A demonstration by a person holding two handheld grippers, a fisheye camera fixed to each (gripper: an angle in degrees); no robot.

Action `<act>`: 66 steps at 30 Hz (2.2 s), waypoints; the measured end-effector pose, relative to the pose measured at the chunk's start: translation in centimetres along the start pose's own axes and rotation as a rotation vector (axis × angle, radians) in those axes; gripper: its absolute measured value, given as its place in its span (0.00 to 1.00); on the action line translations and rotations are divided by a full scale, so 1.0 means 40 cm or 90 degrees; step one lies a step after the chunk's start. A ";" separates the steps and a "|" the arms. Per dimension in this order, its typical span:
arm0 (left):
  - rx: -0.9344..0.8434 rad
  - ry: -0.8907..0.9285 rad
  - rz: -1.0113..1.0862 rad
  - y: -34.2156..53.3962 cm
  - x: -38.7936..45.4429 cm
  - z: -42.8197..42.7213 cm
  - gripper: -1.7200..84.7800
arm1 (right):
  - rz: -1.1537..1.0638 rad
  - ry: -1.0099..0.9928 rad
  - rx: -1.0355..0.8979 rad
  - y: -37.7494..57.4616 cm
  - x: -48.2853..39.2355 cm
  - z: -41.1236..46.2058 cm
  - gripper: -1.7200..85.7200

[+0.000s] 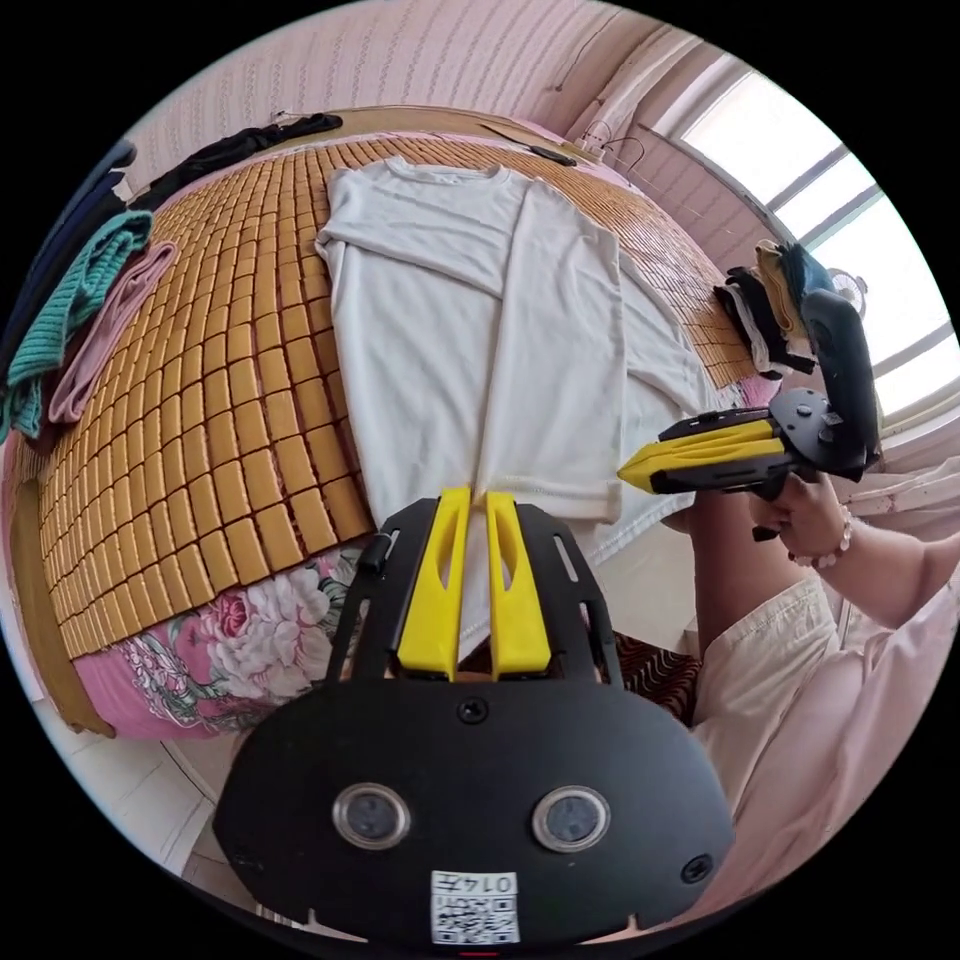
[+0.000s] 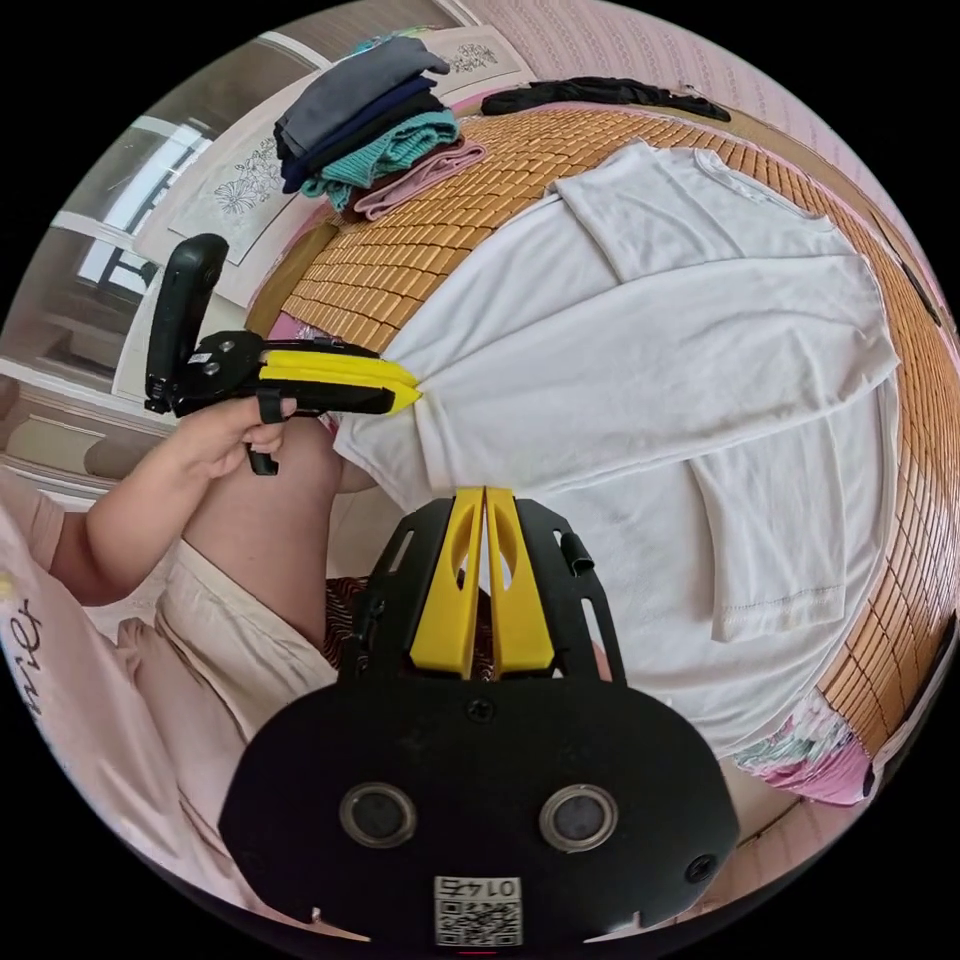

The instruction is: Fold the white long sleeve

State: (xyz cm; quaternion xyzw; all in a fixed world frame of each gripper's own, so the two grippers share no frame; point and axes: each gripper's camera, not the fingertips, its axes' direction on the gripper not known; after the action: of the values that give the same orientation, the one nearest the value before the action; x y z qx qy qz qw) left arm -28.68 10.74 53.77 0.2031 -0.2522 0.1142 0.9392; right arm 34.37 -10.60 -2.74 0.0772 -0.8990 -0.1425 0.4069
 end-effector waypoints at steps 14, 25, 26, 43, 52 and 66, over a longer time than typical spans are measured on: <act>0.171 -0.052 -0.023 -0.367 -0.309 -0.129 0.07 | 0.153 0.273 0.125 -0.314 0.565 -0.329 0.15; 0.157 -0.024 -0.086 -0.774 -0.481 0.002 0.09 | 0.182 0.336 0.137 -0.520 0.798 -0.387 0.05; 0.155 -0.023 -0.084 -0.792 -0.487 0.011 0.09 | 0.196 0.328 0.149 -0.513 0.812 -0.404 0.05; 0.137 0.044 -0.110 -0.861 -0.575 0.039 0.02 | 0.240 0.226 0.144 -0.464 0.874 -0.593 0.02; 0.276 0.152 -0.240 -0.819 -0.624 -0.133 0.01 | 0.305 0.150 0.252 -0.419 0.820 -0.842 0.02; 0.124 0.202 0.025 -0.218 -0.377 -0.270 0.01 | 0.229 0.049 0.195 0.289 0.394 -0.842 0.02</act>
State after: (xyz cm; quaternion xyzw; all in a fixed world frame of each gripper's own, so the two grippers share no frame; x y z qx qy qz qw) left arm -34.09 6.03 34.58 0.2672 -0.0924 0.1869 0.9408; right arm 49.15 -10.18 33.30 -0.0184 -0.8933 0.0733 0.4430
